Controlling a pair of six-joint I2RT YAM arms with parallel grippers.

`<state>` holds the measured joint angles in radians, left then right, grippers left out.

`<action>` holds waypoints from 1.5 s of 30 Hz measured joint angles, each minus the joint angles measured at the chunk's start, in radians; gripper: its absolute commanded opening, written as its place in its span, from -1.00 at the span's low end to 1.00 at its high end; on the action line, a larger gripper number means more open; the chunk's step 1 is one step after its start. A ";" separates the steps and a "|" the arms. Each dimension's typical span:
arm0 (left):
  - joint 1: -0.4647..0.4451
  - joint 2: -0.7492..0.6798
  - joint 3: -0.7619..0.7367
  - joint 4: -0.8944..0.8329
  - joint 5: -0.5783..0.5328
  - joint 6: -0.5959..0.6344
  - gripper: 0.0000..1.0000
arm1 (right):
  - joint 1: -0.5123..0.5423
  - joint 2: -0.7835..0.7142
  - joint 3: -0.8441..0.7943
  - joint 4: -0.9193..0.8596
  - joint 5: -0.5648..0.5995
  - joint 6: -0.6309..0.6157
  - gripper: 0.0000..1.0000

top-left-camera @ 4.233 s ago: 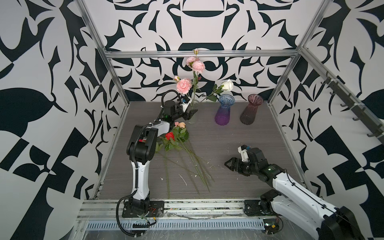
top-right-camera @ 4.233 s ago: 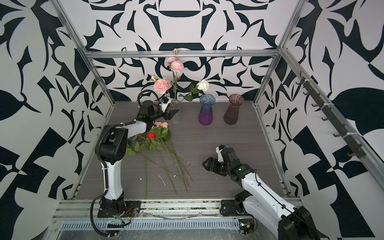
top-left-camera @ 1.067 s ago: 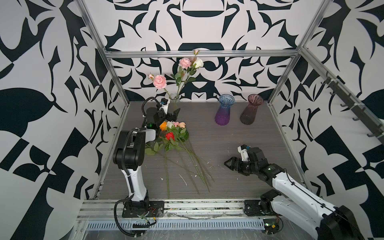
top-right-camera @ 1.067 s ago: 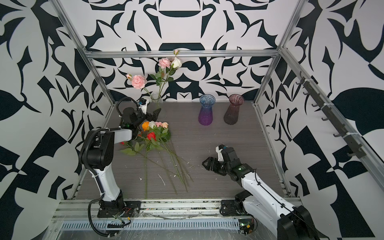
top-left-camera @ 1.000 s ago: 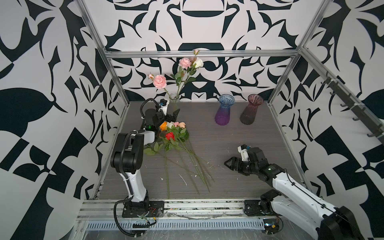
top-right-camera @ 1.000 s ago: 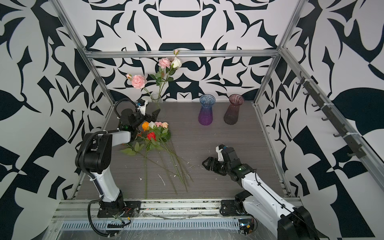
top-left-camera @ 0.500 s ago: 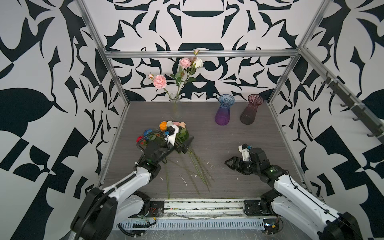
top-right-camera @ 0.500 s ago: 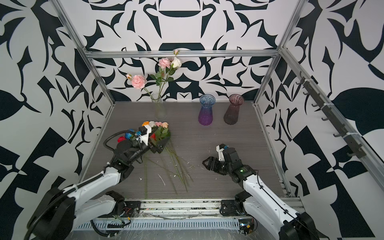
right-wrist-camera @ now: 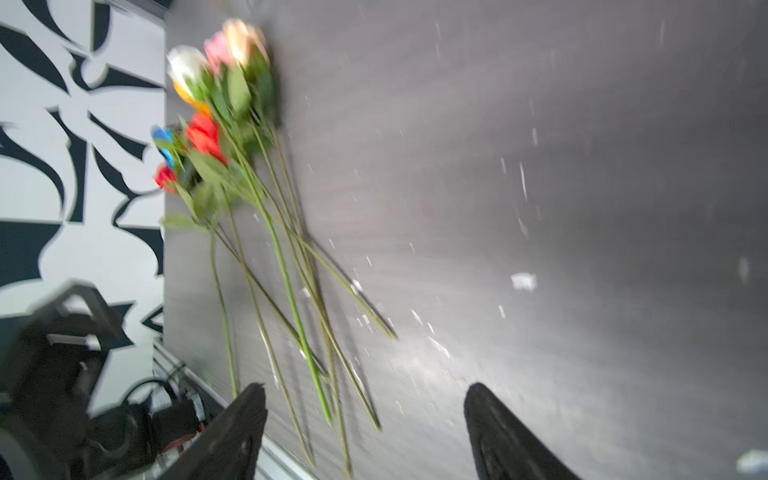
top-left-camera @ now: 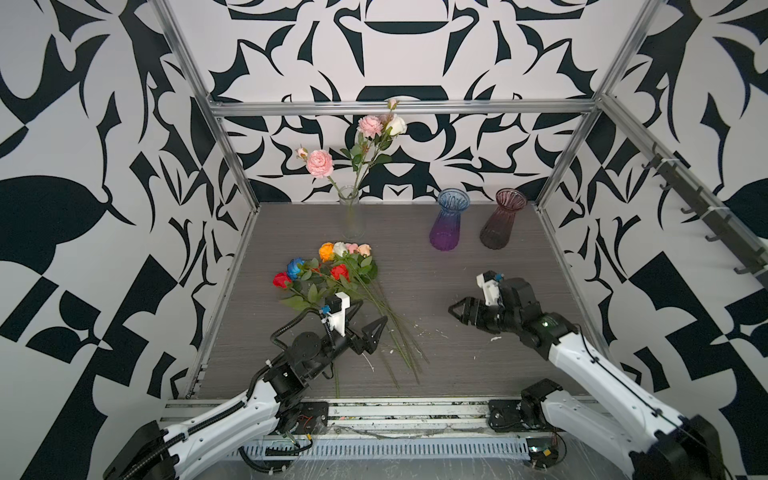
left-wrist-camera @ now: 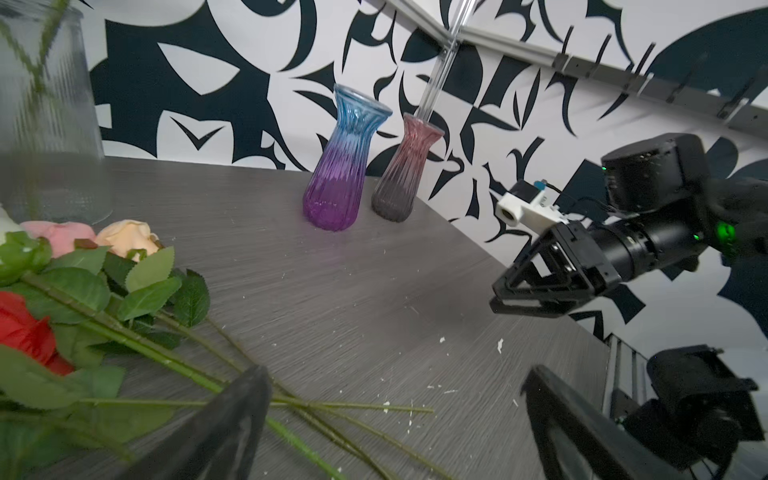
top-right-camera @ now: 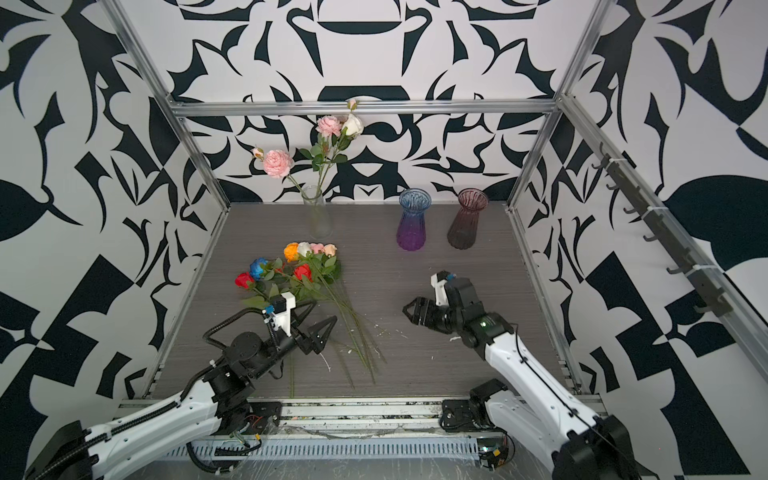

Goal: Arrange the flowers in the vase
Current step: 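Reach the right gripper to the blue-purple vase and close around it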

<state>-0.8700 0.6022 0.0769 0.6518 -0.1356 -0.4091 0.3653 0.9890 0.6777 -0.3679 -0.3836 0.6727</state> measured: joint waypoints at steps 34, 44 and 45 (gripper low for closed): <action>0.000 0.016 -0.067 0.132 -0.070 -0.063 0.99 | -0.266 1.126 1.513 -0.490 0.033 -0.160 -0.25; 0.000 0.008 -0.067 0.130 -0.071 -0.064 0.99 | -0.266 1.104 1.465 -0.470 0.028 -0.164 -0.73; 0.000 0.007 -0.067 0.130 -0.071 -0.064 0.99 | -0.266 1.092 1.447 -0.466 0.026 -0.172 -0.75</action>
<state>-0.8700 0.6094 0.0097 0.7818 -0.2070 -0.4736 0.0994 2.0808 2.1250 -0.8341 -0.3580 0.5003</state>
